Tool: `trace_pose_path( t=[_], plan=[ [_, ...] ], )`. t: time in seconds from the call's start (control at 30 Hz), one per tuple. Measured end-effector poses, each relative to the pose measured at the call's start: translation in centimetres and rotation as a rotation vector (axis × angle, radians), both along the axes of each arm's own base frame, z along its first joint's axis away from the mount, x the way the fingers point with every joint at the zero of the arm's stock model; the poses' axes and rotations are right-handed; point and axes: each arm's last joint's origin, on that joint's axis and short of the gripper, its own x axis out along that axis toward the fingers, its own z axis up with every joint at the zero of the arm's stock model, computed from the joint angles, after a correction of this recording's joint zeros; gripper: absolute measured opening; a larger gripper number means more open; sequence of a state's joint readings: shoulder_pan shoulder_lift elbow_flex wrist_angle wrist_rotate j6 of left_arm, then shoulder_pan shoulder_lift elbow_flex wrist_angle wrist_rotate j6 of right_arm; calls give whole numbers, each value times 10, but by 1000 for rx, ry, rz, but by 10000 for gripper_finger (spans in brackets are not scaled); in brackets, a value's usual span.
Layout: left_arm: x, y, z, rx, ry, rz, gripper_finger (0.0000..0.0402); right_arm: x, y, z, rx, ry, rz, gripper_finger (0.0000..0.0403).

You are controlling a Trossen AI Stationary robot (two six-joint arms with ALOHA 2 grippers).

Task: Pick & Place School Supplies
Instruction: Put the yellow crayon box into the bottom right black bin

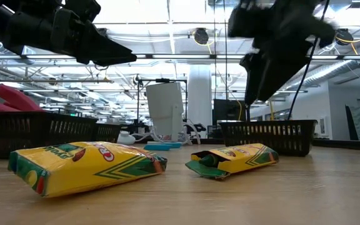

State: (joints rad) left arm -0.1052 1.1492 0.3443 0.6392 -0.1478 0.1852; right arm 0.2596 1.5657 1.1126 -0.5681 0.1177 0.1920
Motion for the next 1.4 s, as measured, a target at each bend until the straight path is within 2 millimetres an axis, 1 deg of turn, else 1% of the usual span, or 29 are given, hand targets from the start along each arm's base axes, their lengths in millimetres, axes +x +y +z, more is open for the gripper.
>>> trace_pose_path(
  t=[0.1,0.17,0.27,0.33,0.4,0.47,0.57,0.7,0.87,1.03,1.2,1.3,1.4],
  plan=[
    [0,0,0,-1,-1,0,227,5,25,-8,24,-37,98,234],
    [0,0,1,-2,-7,0,227,4,36,-11,30,-45,121,235],
    [0,0,1,-3,-8,0,227,10,45,-17,44,-75,127,235],
    [0,0,1,-4,-14,0,227,12,49,-24,41,-64,137,235],
    [0,0,1,-5,-14,1,227,17,53,-31,70,-83,154,236],
    [0,0,1,-5,-14,0,227,22,56,-37,91,-81,170,237],
    [0,0,1,-5,-12,1,227,29,59,-45,76,-51,192,244],
    [0,0,1,-5,-13,0,227,39,66,-49,79,-47,226,252],
    [0,-1,1,-7,-14,-9,227,45,71,-60,52,-17,266,253],
    [0,-1,1,-17,-10,-17,227,47,72,-74,36,15,272,254],
    [0,-4,1,-18,-11,-30,227,48,73,-77,14,6,269,253],
    [0,-4,1,-15,-9,-31,227,48,73,-77,-8,-1,261,243],
    [0,-4,1,-16,-9,-32,227,47,75,-77,-30,-5,266,214]
  ],
)
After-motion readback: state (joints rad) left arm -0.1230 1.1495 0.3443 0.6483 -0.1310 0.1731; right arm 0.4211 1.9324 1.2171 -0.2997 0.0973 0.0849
